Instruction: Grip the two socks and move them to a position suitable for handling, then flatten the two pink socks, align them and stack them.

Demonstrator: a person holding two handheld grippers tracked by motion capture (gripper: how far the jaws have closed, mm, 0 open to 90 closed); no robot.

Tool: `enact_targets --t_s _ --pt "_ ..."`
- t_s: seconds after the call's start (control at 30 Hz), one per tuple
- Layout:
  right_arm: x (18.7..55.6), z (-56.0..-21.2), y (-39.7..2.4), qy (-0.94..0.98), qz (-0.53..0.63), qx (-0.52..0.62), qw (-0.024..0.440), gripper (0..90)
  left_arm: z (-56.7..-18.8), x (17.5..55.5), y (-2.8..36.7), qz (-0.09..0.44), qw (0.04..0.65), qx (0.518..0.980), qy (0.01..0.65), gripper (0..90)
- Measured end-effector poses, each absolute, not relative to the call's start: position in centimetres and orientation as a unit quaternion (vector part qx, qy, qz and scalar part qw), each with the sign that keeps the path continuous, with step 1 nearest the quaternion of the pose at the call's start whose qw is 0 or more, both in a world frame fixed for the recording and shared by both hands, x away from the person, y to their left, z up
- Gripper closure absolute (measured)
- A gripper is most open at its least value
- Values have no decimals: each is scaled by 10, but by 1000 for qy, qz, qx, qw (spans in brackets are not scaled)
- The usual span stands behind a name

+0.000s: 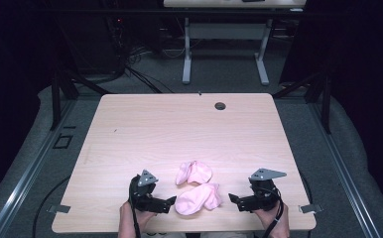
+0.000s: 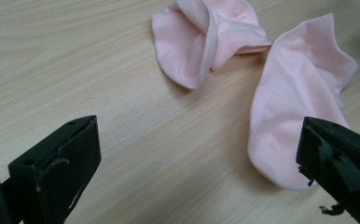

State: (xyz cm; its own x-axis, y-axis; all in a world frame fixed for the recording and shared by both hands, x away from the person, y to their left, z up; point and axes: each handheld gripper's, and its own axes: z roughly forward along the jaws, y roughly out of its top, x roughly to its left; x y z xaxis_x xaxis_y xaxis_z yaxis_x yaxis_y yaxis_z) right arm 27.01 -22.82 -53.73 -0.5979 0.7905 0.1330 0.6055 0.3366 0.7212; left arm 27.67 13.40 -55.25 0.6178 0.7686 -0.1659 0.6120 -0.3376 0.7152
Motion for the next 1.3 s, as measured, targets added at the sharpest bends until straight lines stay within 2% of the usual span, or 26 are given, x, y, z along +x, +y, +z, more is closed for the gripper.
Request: enact_targets --t_s 0.23,0.37,0.47,0.53,0.57,0.6,0.67,0.7,0.73,0.87,0.9,0.93,0.97,1.0,1.17,1.3 --pt "266 -535 -213 820 376 416 113 49 -555 274 127 99 376 818 423 10" --pt "265 -537 -208 824 376 410 110 114 -556 273 123 96 373 820 424 48" --pt "264 -537 -203 826 377 406 102 207 -556 269 118 94 377 818 424 151" --pt "263 -537 -202 828 377 404 97 224 -557 268 117 88 380 818 424 168" --pt "264 -538 -201 829 376 403 94 265 -557 267 115 81 381 817 424 195" --pt "263 -540 -197 829 377 403 87 327 -559 266 113 72 383 820 419 288" --pt "264 -543 -194 834 370 401 78 399 -561 266 110 66 379 822 419 361" --pt "264 -543 -194 834 370 401 78 399 -561 266 110 66 379 822 419 366" --pt "266 -547 -191 836 364 404 74 472 -562 265 109 60 379 823 419 404" --pt "268 -555 -182 843 348 403 76 583 -564 262 102 76 354 836 412 505" --pt "269 -556 -179 846 340 402 82 641 -564 262 100 78 353 836 412 528" --pt "269 -556 -179 846 340 402 82 641 -564 262 100 78 353 836 412 565" --pt "269 -560 -177 850 331 399 87 712 -565 260 97 82 353 838 408 583" --pt "269 -561 -176 851 332 398 86 744 -565 260 95 89 345 844 401 606" --pt "270 -564 -174 852 331 395 90 830 -569 258 87 101 326 854 392 724" --pt "269 -563 -175 852 333 395 87 851 -572 256 87 110 331 854 386 877"
